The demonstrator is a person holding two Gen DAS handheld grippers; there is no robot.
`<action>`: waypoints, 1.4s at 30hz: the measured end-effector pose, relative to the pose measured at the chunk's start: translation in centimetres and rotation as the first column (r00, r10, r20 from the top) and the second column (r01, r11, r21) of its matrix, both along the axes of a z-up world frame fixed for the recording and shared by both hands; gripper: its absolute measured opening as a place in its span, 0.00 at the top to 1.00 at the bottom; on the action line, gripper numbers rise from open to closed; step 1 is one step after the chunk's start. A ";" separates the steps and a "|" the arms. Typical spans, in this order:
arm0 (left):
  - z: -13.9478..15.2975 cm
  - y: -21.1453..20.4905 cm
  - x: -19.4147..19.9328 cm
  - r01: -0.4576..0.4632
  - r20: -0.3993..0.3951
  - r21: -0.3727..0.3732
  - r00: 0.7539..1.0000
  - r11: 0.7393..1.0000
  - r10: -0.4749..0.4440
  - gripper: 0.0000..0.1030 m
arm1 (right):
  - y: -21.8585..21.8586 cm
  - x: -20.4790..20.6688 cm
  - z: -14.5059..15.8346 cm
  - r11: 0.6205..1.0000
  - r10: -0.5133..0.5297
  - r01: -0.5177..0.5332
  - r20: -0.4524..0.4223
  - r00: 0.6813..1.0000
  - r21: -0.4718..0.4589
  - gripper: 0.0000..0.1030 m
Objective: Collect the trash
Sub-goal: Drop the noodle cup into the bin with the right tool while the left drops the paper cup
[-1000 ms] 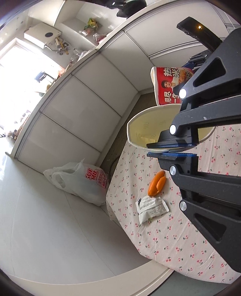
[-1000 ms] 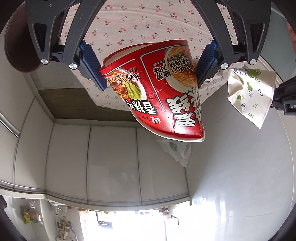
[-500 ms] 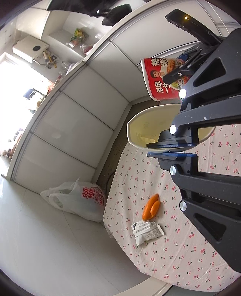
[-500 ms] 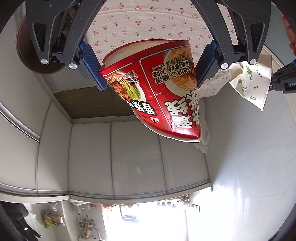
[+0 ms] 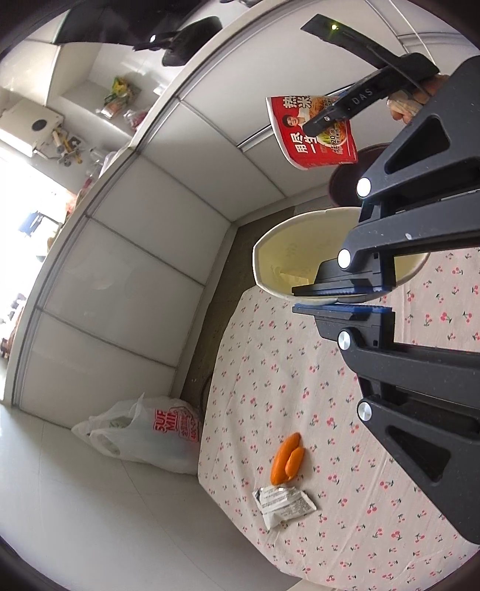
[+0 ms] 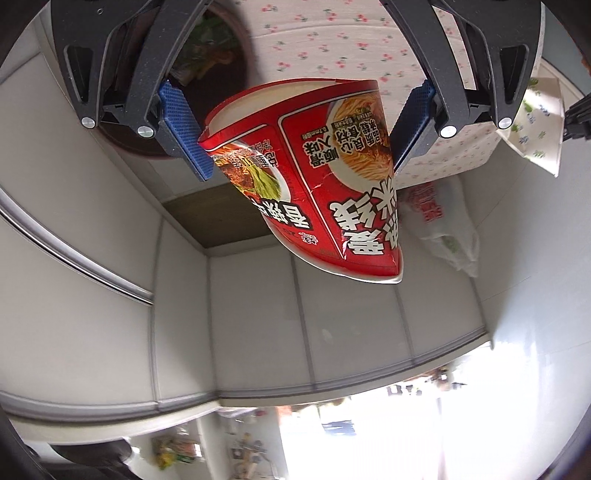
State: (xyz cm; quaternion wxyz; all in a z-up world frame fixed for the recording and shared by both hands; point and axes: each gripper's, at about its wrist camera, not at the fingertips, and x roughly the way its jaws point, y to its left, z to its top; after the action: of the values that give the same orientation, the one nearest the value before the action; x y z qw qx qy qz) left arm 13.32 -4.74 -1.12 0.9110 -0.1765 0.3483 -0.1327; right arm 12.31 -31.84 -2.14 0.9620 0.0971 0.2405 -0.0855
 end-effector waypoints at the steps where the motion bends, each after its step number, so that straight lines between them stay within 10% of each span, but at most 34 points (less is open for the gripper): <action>1: -0.2 -0.8 0.0 0.012 -0.002 0.005 1.000 1.000 -0.012 0.96 | -1.3 -0.2 -0.3 0.999 -0.033 0.034 -0.013 0.999 0.007 0.15; 11: -1.5 -8.6 -0.1 0.144 -0.030 0.027 0.989 0.989 -0.143 0.96 | -10.2 -1.3 -3.3 0.956 -0.261 0.280 -0.185 0.947 0.085 0.12; 32: -4.9 -27.9 1.5 0.389 -0.111 0.054 0.918 0.920 -0.382 0.96 | -22.0 -6.2 -3.6 0.797 -0.509 0.550 -0.213 0.834 0.249 0.07; 42: -8.3 -31.3 2.3 0.434 -0.202 0.046 0.886 0.900 -0.418 0.94 | -22.5 -5.4 -5.2 0.822 -0.478 0.545 -0.317 0.819 0.165 0.07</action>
State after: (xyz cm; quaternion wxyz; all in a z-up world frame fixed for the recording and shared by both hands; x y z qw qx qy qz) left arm 15.59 -36.03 -9.40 0.8298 -0.0664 0.4680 -0.2967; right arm 6.93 -54.33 -7.31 0.8424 0.2660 0.3388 -0.3238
